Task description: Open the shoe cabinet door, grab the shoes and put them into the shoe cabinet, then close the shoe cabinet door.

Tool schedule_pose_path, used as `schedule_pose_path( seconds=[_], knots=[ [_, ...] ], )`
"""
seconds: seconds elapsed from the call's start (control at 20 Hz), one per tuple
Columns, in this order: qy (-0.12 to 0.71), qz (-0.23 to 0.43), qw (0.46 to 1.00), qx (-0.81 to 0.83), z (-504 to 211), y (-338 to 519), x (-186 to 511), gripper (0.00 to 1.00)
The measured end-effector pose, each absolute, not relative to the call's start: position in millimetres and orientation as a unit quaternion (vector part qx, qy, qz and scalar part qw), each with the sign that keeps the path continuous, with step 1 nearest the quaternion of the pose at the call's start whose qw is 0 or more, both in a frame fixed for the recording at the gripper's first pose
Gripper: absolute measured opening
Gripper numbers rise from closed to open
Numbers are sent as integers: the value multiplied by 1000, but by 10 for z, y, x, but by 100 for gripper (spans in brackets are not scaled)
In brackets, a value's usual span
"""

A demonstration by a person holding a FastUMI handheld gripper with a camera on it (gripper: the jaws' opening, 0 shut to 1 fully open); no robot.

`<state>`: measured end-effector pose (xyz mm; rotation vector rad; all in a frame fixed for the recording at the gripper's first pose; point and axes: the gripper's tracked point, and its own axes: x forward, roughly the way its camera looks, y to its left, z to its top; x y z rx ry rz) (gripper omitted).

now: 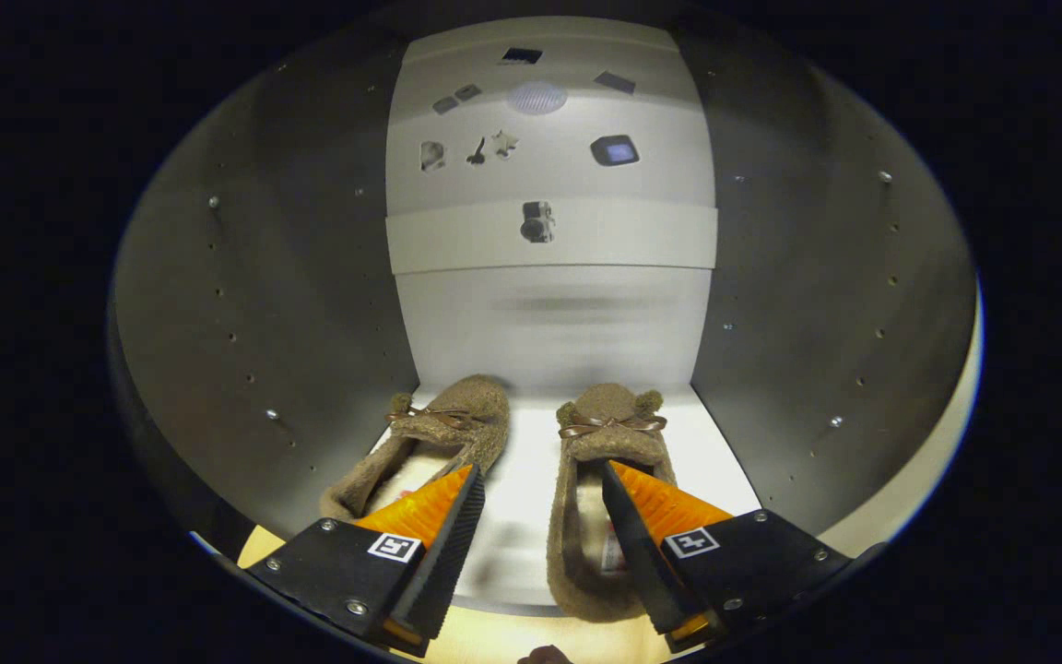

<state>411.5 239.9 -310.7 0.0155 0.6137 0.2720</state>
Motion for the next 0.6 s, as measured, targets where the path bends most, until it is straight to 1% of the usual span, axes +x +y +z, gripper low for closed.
schedule_pose_path(
  seconds=[0.35,0.6],
  knots=[
    [270,108,956,26,-2676,2298,3534,81],
    [253,85,963,39,-2445,2299,2889,81]
  ],
)
